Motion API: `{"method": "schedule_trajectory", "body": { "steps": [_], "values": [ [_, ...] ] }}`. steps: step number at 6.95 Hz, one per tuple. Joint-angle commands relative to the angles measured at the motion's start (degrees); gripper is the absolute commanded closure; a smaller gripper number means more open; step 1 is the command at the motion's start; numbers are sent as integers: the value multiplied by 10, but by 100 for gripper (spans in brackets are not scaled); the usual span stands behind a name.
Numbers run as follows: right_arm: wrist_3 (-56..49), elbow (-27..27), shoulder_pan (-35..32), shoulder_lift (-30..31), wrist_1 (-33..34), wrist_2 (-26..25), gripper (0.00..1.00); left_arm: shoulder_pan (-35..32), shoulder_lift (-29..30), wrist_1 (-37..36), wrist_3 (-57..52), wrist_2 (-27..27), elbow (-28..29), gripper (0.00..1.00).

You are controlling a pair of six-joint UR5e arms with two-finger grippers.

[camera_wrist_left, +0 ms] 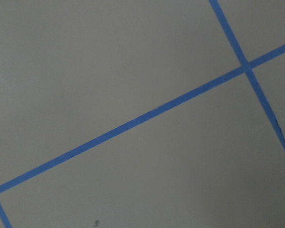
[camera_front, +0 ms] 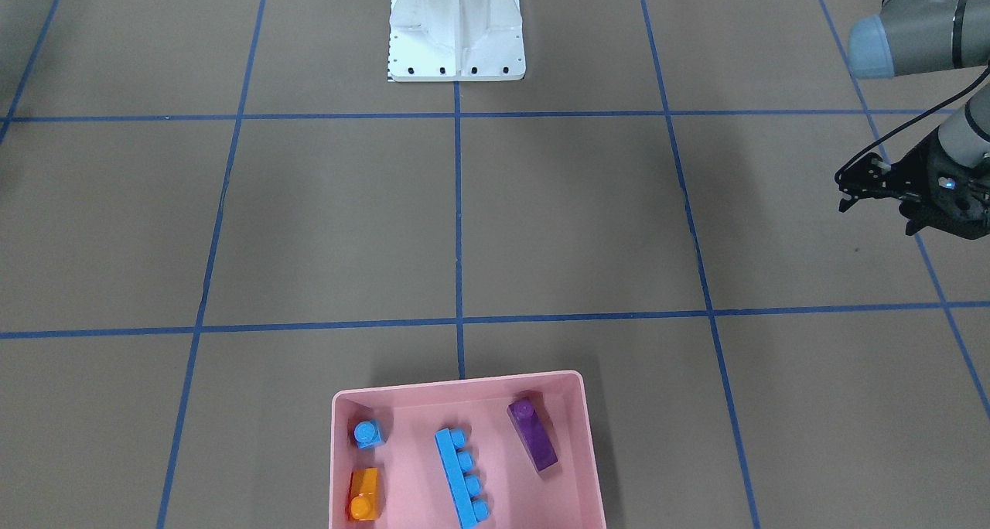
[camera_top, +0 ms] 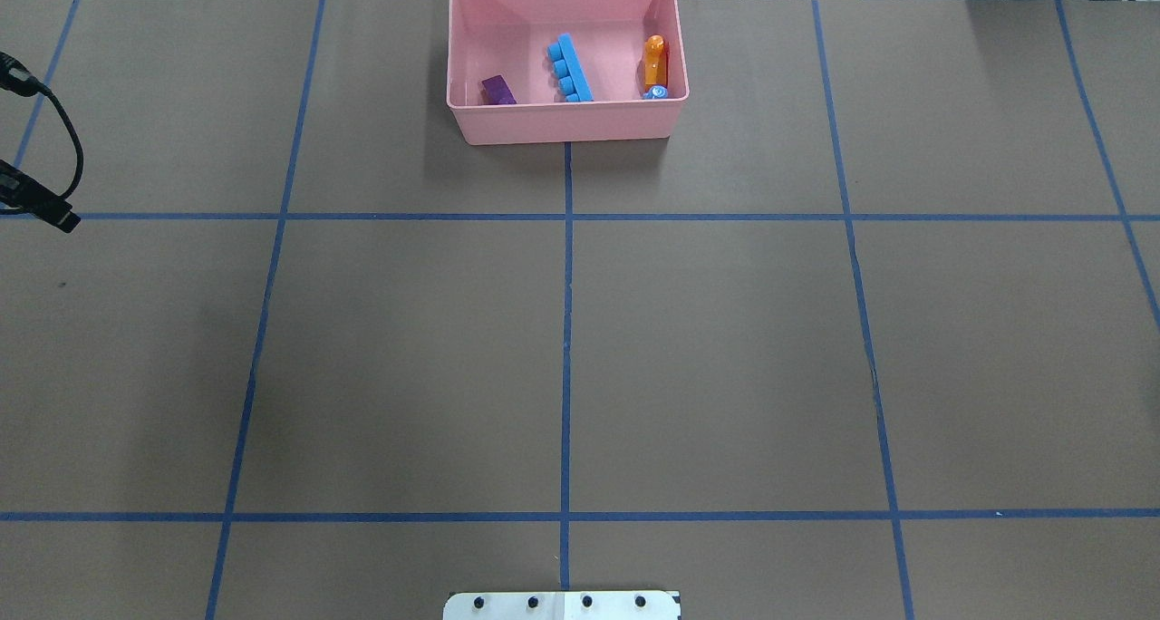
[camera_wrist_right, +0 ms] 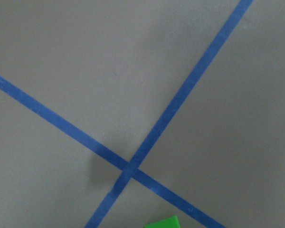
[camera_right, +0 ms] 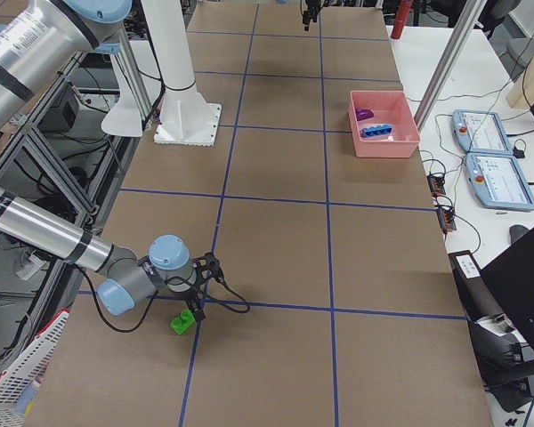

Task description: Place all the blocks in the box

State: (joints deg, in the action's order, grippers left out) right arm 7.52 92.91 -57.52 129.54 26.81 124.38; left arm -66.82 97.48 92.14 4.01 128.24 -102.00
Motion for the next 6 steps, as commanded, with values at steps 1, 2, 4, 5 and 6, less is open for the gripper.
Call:
{"method": "schedule_trajectory", "body": {
  "steps": [1,2,4,5,6],
  "values": [
    [-18,-38,5,-20,-2,-1,1,-2,-3,0,-1,1,-3,0],
    [-18,-40,10,-19,-2,-1,15,-2,-3,0,-1,4,-4,0],
    [-17,-43,26,-19,0,-1,87,-2,-3,0,3,9,-4,0],
    [-17,-43,27,-19,0,-1,100,-2,-3,0,4,9,-4,0],
    [-15,-43,27,-19,1,-2,100,-2,-3,0,5,9,-4,0]
  ]
}}
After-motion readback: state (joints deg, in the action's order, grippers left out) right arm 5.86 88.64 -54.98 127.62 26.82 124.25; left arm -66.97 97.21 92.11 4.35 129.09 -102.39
